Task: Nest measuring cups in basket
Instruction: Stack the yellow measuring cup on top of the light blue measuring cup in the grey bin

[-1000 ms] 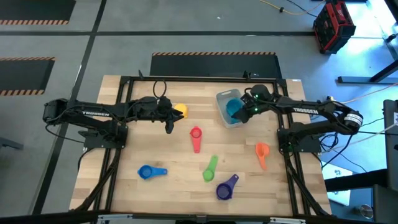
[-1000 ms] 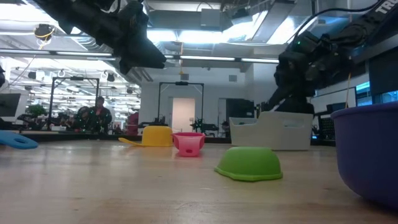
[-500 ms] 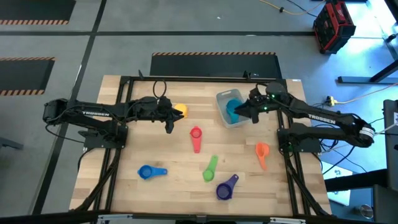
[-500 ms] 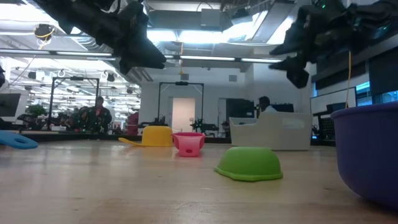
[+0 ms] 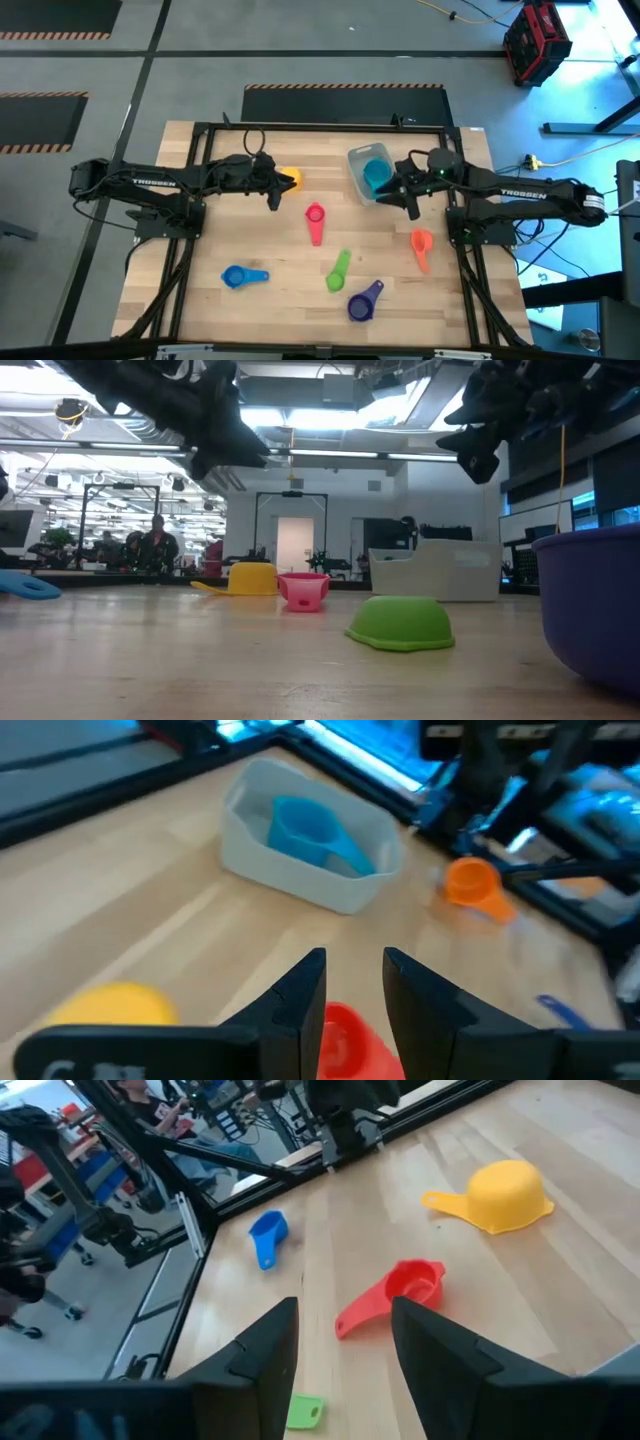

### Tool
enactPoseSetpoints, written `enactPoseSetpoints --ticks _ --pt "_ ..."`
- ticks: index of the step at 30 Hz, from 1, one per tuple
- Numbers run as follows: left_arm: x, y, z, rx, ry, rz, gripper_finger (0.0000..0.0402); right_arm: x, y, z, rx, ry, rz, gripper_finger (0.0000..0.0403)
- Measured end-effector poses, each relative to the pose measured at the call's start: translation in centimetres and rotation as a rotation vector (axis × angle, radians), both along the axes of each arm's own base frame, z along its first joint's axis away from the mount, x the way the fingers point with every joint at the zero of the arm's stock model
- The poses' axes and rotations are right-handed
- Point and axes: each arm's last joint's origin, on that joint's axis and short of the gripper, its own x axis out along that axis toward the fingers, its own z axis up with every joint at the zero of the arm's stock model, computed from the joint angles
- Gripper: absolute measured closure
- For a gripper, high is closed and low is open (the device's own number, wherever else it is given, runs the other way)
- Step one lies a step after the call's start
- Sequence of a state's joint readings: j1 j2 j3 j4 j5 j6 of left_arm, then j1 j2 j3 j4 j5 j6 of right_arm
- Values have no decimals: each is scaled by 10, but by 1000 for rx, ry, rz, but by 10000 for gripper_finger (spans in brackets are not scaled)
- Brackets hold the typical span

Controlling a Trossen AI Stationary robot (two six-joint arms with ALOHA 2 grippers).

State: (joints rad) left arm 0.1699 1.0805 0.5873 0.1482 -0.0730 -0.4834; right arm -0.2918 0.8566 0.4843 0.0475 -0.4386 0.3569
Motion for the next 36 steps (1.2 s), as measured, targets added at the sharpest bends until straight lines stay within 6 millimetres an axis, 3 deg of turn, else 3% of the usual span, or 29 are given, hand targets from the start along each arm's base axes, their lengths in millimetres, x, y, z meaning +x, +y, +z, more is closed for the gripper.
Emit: enactPoseSetpoints --ticks 9,19,22,26,31,36 --pt "1 1 2 37 -11 -30 298 2 9 0 -4 1 38 235" --pt "-1 12 3 16 -26 16 226 2 10 0 -4 1 43 235" --pt "0 17 14 63 -37 24 221 2 10 0 -6 0 43 235" --pt "8 20 48 180 -44 4 222 2 10 0 -7 1 43 235" --pt "11 26 79 201 202 80 222 2 10 0 -4 1 43 235" --pt "8 29 81 50 506 142 223 2 9 -1 -7 8 30 235"
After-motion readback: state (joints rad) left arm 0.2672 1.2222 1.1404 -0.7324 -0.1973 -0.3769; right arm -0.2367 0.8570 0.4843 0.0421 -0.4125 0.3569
